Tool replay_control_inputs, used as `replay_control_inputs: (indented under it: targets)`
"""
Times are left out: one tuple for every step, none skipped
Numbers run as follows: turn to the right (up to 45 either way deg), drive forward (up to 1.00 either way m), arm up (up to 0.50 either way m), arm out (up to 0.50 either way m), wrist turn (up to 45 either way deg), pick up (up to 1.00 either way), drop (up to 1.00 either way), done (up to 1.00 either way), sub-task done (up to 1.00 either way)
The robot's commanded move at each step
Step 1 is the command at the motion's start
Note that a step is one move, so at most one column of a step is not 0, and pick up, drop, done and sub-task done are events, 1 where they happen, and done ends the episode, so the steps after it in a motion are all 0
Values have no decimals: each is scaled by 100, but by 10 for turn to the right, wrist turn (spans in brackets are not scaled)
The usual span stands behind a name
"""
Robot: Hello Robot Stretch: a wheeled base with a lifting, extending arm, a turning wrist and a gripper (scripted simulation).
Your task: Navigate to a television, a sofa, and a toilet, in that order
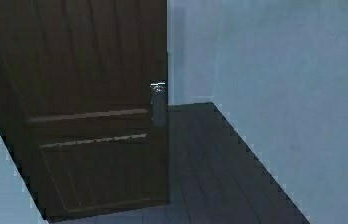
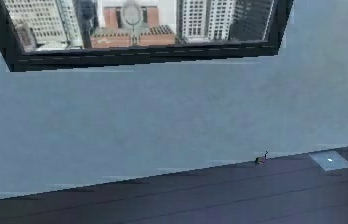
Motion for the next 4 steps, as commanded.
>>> replay_control_inputs:
  targets:
    - [-30,0,0,0,0,0,0,0,0]
    - [0,65,0,0,0,0,0,0,0]
    - [-450,0,0,0,0,0,0,0,0]
    - [-420,0,0,0,0,0,0,0,0]
